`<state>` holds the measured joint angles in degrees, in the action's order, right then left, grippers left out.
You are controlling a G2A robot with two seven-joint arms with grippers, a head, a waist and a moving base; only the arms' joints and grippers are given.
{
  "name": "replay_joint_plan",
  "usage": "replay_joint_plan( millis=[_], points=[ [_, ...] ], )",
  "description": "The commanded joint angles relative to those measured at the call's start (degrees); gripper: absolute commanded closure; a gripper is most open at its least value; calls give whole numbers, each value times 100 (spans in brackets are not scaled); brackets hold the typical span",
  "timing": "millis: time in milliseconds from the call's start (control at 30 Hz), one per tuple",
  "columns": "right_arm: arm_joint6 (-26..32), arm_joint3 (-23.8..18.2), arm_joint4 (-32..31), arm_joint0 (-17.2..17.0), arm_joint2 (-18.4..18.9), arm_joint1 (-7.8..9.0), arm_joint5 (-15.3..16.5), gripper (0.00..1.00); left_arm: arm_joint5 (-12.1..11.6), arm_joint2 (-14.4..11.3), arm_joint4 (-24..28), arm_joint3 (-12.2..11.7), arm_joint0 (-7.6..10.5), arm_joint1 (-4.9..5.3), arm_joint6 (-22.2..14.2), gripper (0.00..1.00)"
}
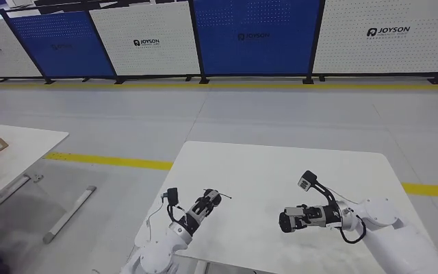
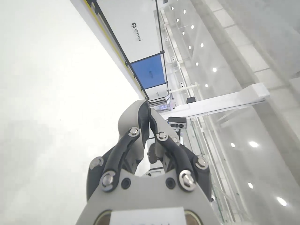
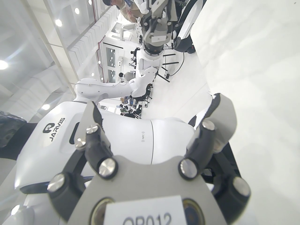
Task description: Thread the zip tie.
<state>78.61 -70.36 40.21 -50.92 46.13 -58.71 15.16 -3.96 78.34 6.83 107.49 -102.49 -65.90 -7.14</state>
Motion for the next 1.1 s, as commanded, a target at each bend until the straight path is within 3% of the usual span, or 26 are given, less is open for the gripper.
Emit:
replay_joint_plan(
  millis=[0,67,467,567,633,733,800,933,1033,1067],
  points=[
    [0,0,0,0,0,0,0,0,86,-69,-299,-227,89,1,7,100],
    [0,0,0,0,0,0,0,0,171,-129,-366,-302,137,-11,123,100],
    [0,0,0,0,0,0,0,0,171,-129,-366,-302,137,-11,123,100],
    [0,0,0,0,0,0,0,0,137,-146,-145,-211,156,-22,47,100],
    [0,0,0,0,0,0,0,0,-8,-62,62,-29,110,-16,-68,100],
    [0,0,0,0,0,0,0,0,-354,157,338,387,-113,1,-151,100],
    [0,0,0,0,0,0,0,0,-571,347,654,637,-300,17,-313,100],
    [0,0,0,0,0,0,0,0,-932,766,1532,1357,-809,49,-778,100],
    [0,0,0,0,0,0,0,0,-1225,1027,2058,1737,-1131,53,-952,100],
    [0,0,0,0,0,0,0,0,-1217,1078,2265,1813,-1210,59,-1113,100]
  ],
)
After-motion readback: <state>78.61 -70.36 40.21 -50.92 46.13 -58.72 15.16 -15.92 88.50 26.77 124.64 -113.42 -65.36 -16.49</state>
